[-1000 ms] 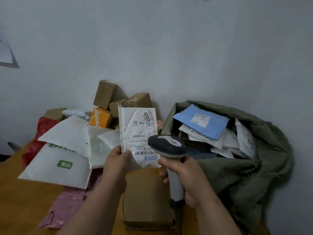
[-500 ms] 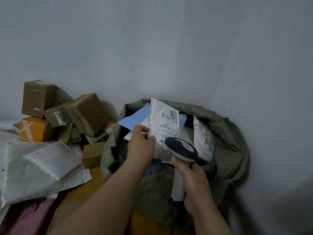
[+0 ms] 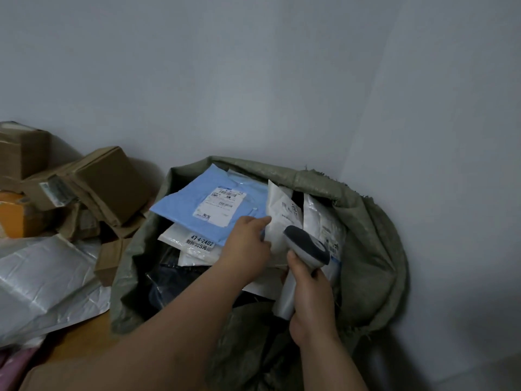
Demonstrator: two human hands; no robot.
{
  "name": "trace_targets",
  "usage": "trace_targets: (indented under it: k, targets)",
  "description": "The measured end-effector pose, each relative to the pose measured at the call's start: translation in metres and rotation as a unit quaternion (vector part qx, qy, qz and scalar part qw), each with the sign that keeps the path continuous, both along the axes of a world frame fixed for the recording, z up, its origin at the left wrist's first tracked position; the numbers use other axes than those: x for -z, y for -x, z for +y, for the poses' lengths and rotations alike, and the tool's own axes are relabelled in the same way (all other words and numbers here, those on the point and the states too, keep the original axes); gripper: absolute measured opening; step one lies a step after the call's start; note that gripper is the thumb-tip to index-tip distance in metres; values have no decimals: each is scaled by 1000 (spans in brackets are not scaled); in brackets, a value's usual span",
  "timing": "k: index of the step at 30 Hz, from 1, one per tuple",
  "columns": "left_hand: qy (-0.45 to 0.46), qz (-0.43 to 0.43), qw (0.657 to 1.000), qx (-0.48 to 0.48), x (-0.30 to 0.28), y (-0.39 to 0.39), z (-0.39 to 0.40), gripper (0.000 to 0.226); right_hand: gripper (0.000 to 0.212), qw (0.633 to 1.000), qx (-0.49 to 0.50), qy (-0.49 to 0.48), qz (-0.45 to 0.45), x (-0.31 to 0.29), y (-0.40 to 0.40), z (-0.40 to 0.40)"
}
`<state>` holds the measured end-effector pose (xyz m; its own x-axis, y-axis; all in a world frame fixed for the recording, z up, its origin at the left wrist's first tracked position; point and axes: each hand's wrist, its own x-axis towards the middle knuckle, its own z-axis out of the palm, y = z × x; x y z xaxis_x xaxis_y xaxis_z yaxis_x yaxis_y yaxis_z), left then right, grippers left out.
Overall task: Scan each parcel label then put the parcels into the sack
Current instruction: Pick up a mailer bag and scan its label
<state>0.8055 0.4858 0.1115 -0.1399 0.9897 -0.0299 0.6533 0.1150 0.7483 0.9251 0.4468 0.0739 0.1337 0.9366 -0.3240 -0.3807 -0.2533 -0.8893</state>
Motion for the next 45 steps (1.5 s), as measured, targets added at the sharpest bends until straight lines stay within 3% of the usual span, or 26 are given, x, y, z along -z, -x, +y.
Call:
trace_targets:
  k: [4,10,14,17,24,31,41,45]
  targets:
    - [2,-94,995,-19,-4,1,5,55,43,999,29,-14,-26,-1,3,10]
    - [-141,-109,968,-178,-7,64,-16,37,15,999,5,-47,-26,-12,23,6]
    - [-131,-210,937,-249,2,114,-50,26,29,993,-94,-66,6,-28,66,-16]
    - [-108,-256,914,-295,11,158,-84,19,27,985,-161,-68,0,-34,107,-41]
    - [-60,-236,908,-341,37,279,-188,23,24,964,-255,-47,-63,-25,223,-115]
    - [-7,-289,871,-396,66,371,-262,31,29,953,-288,-14,-94,-2,318,-167]
    - [53,-339,846,-408,98,413,-211,55,22,960,-269,18,-70,26,383,-117]
    - [86,-379,824,-411,111,424,-168,55,19,956,-278,47,-75,46,400,-88]
